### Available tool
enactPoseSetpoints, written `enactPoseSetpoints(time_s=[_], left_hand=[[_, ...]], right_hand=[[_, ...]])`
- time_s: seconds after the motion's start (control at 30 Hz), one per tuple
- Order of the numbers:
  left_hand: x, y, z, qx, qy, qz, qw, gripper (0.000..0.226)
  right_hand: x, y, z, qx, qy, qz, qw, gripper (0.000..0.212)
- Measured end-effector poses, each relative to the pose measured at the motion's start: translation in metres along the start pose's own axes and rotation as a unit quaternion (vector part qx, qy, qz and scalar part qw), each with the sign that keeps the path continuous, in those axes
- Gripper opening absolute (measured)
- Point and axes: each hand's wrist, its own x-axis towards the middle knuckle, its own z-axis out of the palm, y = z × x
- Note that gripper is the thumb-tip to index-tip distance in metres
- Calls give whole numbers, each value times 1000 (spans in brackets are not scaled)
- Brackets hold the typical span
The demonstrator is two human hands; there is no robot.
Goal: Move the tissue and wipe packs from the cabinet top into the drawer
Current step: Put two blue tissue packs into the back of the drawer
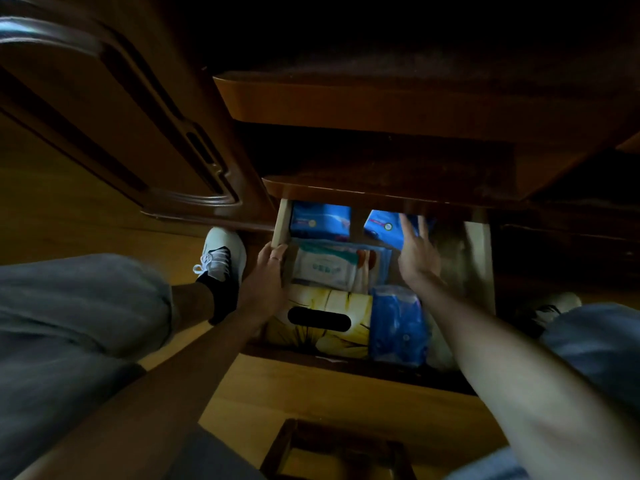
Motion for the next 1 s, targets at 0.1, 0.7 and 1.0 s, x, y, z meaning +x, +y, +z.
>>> enactPoseSetpoints(time_s=[0.1,0.7,1.0], left_hand=[[0,-3,1,-2,9,-2,1000,66],[-23,3,0,133,66,113,982,79],[-75,19,-12,245,-202,324,891,94]], right_hand=[[12,-14,9,2,1,-65,998,92],[4,3,-18,0,-56,-104,993,80],[-109,44,-80,-135,-178,-243,944,40]])
